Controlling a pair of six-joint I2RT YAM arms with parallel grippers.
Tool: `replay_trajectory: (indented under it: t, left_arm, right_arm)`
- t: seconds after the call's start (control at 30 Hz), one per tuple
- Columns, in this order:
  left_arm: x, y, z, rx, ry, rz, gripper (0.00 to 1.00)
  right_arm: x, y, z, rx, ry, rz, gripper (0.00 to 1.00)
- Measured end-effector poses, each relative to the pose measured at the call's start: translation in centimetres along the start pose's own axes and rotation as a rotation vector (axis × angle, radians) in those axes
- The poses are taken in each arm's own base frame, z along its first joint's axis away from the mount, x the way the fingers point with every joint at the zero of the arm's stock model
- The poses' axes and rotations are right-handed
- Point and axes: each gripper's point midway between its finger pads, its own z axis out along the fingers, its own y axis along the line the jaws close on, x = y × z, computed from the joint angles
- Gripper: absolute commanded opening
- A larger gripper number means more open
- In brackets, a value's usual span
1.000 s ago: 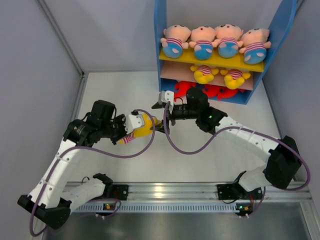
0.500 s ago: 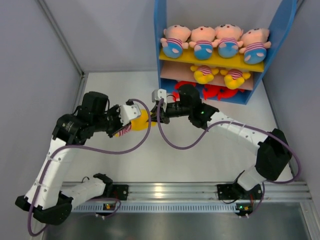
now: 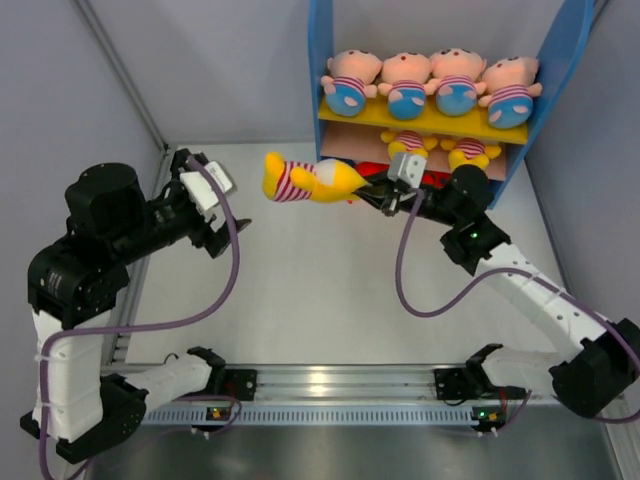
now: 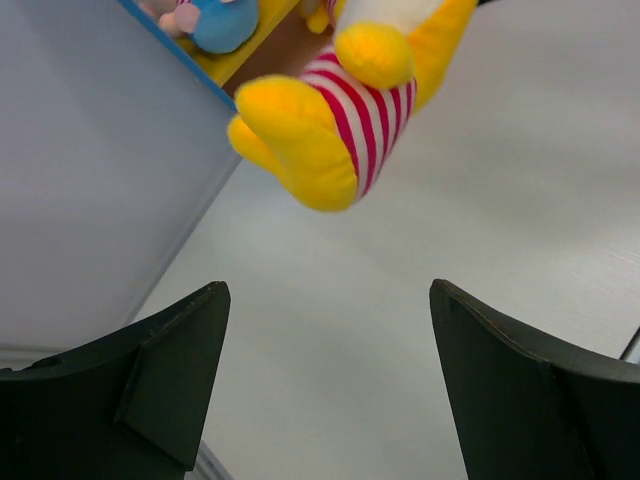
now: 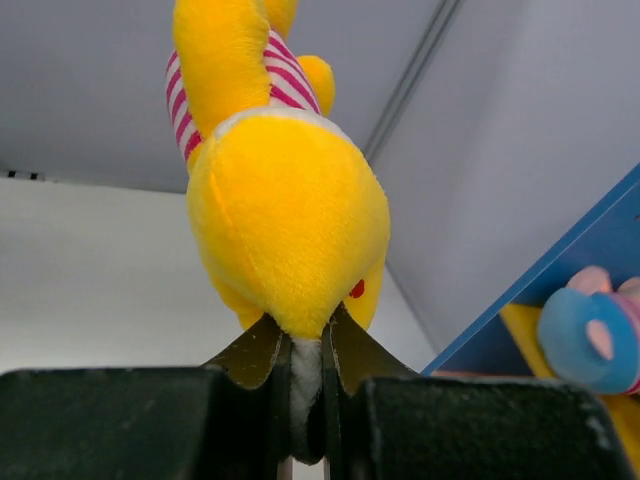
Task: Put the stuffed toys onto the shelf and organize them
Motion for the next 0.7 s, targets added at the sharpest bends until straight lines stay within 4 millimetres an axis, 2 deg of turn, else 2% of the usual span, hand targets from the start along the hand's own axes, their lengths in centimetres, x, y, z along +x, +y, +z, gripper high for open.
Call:
replay_trajectory:
  t: [0.07, 0.13, 0.23, 0.5, 0.7]
  left_arm:
    - [-0.6, -1.0, -0.7, 0.039, -0.045, 0.029, 0.86]
    - [-0.3, -2.1, -0.9, 0.091, -0.062, 0.063, 0.83]
    - [0.0, -3.3, -0.4, 0.164, -0.072, 0.102, 0.81]
    - [0.0, -4.0, 2.0, 0.266, -0.079, 0.172, 0.82]
    - [1.3, -4.5, 3.9, 0.320, -0.049, 0.167, 0.80]
  right_arm:
    - [-2.7, -1.0, -1.1, 0.012, -0.056, -0.056, 0.00]
    - [-4.9, -1.3, -1.6, 0.004, -0.098, -0.105, 0.00]
    - [-6.6, -1.1, -1.9, -0.028, -0.125, -0.157, 0.00]
    - [-6.2, -0.4, -1.9, -0.076, -0.100, -0.168, 0.00]
    - [-6.2, 0.2, -2.0, -0.107, -0.108, -0.159, 0.00]
